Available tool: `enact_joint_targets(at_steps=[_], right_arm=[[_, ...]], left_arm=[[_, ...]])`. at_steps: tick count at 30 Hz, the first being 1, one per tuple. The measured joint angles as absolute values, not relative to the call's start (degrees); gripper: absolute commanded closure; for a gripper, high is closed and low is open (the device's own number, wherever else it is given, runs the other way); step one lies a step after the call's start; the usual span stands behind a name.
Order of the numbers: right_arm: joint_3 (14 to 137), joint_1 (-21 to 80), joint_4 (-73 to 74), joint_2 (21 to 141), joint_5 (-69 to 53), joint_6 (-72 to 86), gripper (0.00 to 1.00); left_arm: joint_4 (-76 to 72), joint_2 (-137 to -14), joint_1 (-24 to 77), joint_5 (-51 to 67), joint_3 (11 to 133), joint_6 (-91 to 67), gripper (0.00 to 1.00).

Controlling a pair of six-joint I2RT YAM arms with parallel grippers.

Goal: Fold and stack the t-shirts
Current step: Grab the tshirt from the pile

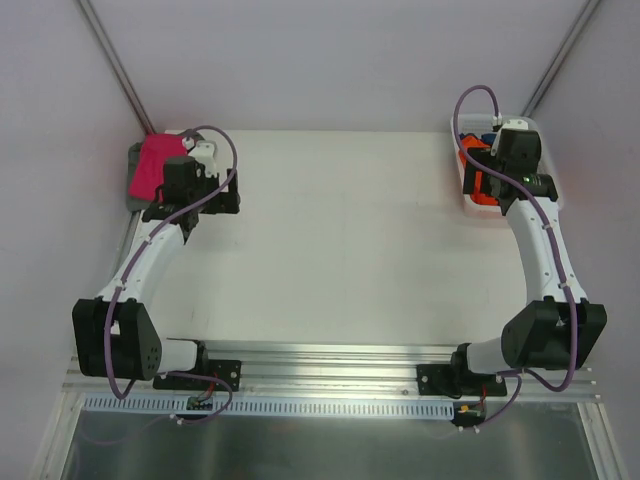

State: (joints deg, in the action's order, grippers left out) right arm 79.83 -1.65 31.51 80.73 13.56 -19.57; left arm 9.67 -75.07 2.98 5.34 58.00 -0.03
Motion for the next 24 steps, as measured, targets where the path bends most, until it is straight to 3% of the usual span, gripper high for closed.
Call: enact_joint_targets(at_steps=[14,24], right_arm=[[78.98,-3.6,27.18,80.23,6.09,-20.43,0.03],[84.84,-5.56,24.25,94.0,2.2,-18.59,0.03]], left_arm=[[8.8,-80.23,3.09,5.3,60.86,3.92,0.01],[7.55,-87.53,3.77,7.86,64.88,0.93,0.01]])
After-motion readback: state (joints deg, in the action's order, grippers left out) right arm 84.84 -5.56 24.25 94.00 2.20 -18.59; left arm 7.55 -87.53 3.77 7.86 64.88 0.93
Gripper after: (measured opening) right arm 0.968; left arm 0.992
